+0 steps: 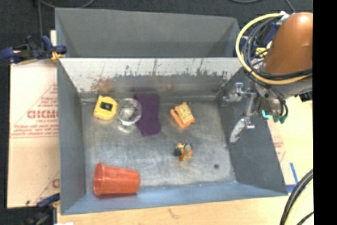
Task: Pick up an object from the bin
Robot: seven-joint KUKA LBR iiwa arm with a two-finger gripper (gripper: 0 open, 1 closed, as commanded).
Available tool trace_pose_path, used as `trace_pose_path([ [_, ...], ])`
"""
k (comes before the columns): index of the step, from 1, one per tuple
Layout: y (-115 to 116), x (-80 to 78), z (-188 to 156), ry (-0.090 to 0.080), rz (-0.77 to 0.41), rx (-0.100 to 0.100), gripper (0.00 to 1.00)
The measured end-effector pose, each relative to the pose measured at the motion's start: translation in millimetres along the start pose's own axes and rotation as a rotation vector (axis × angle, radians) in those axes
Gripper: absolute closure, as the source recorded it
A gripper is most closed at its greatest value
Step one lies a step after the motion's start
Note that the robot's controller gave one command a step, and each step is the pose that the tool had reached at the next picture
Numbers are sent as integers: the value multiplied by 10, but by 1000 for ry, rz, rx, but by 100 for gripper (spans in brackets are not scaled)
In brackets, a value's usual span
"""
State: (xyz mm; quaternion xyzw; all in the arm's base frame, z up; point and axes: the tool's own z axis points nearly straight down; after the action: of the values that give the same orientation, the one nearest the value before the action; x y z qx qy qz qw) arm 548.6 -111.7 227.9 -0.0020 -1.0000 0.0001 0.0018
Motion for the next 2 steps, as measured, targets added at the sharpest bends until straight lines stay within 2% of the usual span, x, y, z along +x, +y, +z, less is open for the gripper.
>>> trace_pose_path([
  [1, 5, -16, -43, -8, -3, 1, 0],
  [2, 162, -314, 396, -17, -227, 5, 0],
])
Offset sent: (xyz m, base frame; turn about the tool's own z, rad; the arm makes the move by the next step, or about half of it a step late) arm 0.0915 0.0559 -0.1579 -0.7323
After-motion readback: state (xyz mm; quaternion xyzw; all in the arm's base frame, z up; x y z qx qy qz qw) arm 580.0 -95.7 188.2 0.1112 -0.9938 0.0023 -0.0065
